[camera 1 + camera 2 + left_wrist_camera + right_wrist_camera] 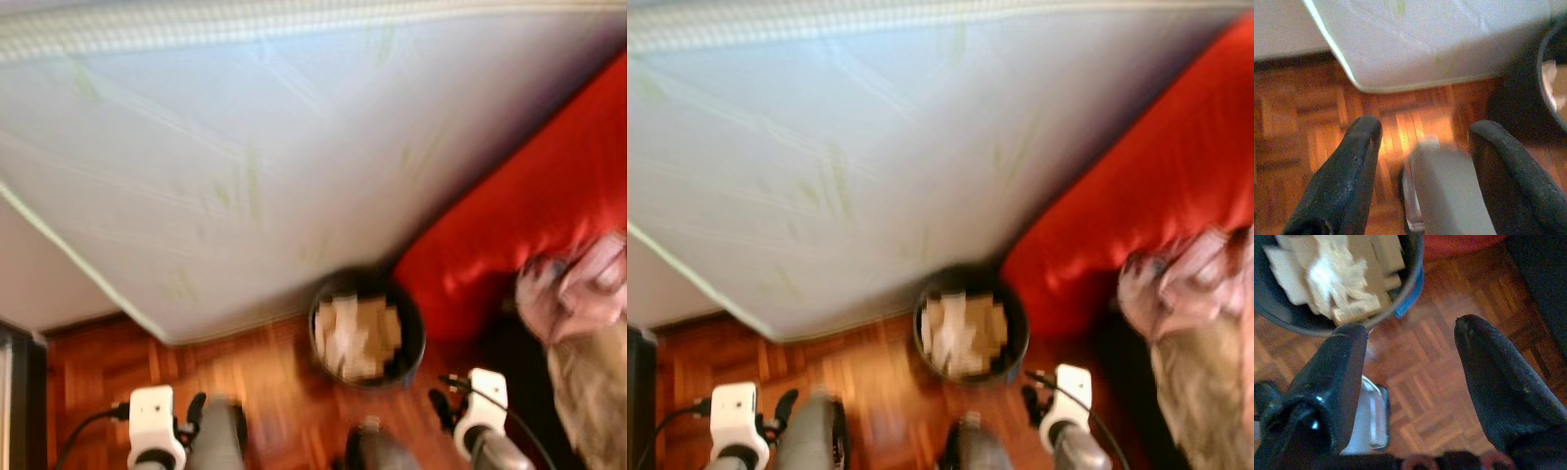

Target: Clean up the room

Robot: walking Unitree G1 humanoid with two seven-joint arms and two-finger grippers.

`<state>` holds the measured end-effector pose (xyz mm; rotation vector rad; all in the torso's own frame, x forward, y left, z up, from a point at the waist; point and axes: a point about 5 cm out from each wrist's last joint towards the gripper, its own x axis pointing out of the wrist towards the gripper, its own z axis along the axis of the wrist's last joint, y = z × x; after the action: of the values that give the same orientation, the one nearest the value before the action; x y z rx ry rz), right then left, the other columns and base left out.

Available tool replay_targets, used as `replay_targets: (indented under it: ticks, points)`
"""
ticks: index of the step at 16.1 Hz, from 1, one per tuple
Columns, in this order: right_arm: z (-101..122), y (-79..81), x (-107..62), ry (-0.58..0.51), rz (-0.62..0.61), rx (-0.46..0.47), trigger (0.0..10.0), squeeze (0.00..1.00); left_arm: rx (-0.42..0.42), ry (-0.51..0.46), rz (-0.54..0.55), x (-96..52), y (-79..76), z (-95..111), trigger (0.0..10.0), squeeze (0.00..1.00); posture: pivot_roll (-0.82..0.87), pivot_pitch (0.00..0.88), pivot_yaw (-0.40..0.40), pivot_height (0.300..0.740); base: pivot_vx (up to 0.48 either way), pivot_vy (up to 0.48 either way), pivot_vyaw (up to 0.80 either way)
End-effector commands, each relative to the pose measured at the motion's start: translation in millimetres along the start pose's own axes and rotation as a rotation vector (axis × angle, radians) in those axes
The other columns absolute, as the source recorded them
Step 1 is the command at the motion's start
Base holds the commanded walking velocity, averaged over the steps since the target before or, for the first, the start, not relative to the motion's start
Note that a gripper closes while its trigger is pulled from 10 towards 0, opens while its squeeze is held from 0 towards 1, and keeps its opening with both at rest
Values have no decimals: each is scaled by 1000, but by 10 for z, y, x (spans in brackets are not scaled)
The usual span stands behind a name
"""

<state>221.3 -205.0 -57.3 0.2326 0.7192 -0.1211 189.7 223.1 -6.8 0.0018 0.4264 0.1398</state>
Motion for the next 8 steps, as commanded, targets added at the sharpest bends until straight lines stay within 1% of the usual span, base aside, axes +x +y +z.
replay_targets:
  ticks: [1,2,3,5,8]
  points:
    - [-164,-68,-59,36,-28,26,10000,0,16,87,-4,-55,7,-230,10000,0,200,16,-142,735,0,0,0]
    - [-249,1,-69,57,-18,34,10000,0,19,135,-2,40,45,-307,10000,0,184,0,-128,740,0,0,0]
    - [-262,13,-72,58,-16,39,10000,0,18,146,0,59,50,-321,10000,0,185,0,-122,740,0,0,0]
    - [-346,62,-85,83,-30,63,10000,0,36,222,-5,154,81,-418,10000,0,170,0,-90,740,0,0,0]
    - [-427,121,-99,108,-44,90,10000,0,50,303,-5,221,111,-485,10000,0,121,0,-54,740,0,0,0]
